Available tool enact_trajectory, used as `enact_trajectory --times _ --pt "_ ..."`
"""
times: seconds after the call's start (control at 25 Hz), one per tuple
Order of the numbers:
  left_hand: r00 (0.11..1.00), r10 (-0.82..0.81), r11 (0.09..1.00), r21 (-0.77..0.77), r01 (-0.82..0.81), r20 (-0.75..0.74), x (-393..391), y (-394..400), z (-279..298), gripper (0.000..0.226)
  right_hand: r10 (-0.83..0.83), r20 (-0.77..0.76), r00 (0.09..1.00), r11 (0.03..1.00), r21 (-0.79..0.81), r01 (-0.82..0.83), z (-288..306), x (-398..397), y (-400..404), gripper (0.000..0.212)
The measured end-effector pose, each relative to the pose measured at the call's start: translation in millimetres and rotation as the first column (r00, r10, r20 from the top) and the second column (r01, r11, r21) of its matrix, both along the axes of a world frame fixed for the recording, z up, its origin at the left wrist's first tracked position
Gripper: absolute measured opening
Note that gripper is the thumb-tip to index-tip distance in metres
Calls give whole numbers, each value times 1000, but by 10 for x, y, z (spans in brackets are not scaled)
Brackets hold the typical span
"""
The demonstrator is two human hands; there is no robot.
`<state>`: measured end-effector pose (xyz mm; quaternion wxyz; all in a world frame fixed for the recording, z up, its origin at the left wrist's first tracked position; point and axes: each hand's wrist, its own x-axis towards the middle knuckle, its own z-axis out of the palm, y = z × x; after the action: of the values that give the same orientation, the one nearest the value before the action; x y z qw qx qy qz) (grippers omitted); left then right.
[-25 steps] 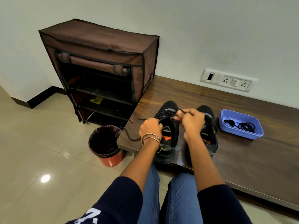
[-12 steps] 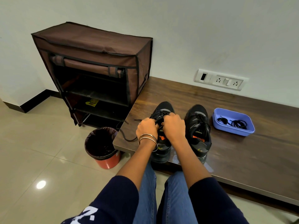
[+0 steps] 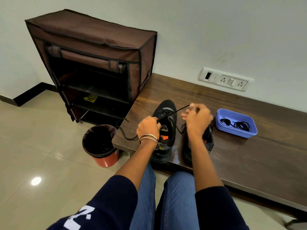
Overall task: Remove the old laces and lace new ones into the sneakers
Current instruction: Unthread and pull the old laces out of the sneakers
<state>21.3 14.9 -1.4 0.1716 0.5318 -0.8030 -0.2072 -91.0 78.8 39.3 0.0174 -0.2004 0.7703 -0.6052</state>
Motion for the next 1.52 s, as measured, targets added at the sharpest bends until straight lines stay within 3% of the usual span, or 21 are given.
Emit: enact_trajectory --times 0.04,0.08,0.16,0.2,0.28,0.36,0.44,0.48,0.56,0.64,0.76,0.88,0.96,1.04,1.2,1.36,1.52 --pt "1000 1 1000 -1 -1 2 -5 -3 -14 25 -74 30 997 994 -75 76 82 -73 58 16" --pt "1000 4 1000 -1 -4 4 -8 -3 -29 25 -118 10 993 992 -52 118 157 -139 98 15" --pt "1000 20 1000 -2 -20 2 -16 -8 -41 25 -83 -134 987 967 229 113 258 -209 146 18" --pt "1000 26 1000 -3 -26 3 -25 -14 -43 25 -37 -226 973 903 410 130 267 -199 141 28" --pt "1000 27 1000 3 -27 0 -39 -26 -59 27 140 -348 927 822 563 86 231 -155 60 43" --pt "1000 23 1000 18 -23 -6 -49 -32 -70 28 358 -333 872 762 644 -67 128 -73 -118 34" --pt "1000 8 1000 13 -8 -1 -51 -41 -86 30 535 -264 802 611 776 -153 -43 71 -261 20" --pt "1000 1 1000 8 -1 0 -51 -48 -99 31 575 -247 780 560 814 -155 -136 156 -288 18" --pt "1000 0 1000 -4 0 0 -56 -60 -112 31 555 -298 777 584 804 -110 -283 243 -282 21" --pt "1000 11 1000 -11 -11 -1 -57 -63 -116 32 508 -380 773 660 749 -65 -372 231 -241 23" --pt "1000 2 1000 -10 -2 16 -73 -64 -142 33 360 -347 866 781 620 -76 -411 176 -214 11" --pt "999 -15 1000 -3 15 41 -88 -89 -146 36 103 -35 994 945 314 -87 -463 142 -150 6" --pt "999 -18 1000 8 18 51 -90 -104 -156 40 21 358 933 999 -48 -4 -500 112 -142 13" --pt "998 -25 1000 0 25 61 -90 -95 -156 41 10 539 842 967 -220 129 -542 124 -160 17" --pt "998 -31 999 -16 32 47 -98 -86 -139 37 -31 624 780 875 -361 324 -445 243 -248 21" --pt "999 -35 999 -15 36 27 -88 -96 -129 33 103 716 691 759 -505 410 -361 300 -220 21" --pt "999 -41 999 -19 41 12 -88 -98 -107 27 231 760 607 707 -560 433 -377 275 -228 23"
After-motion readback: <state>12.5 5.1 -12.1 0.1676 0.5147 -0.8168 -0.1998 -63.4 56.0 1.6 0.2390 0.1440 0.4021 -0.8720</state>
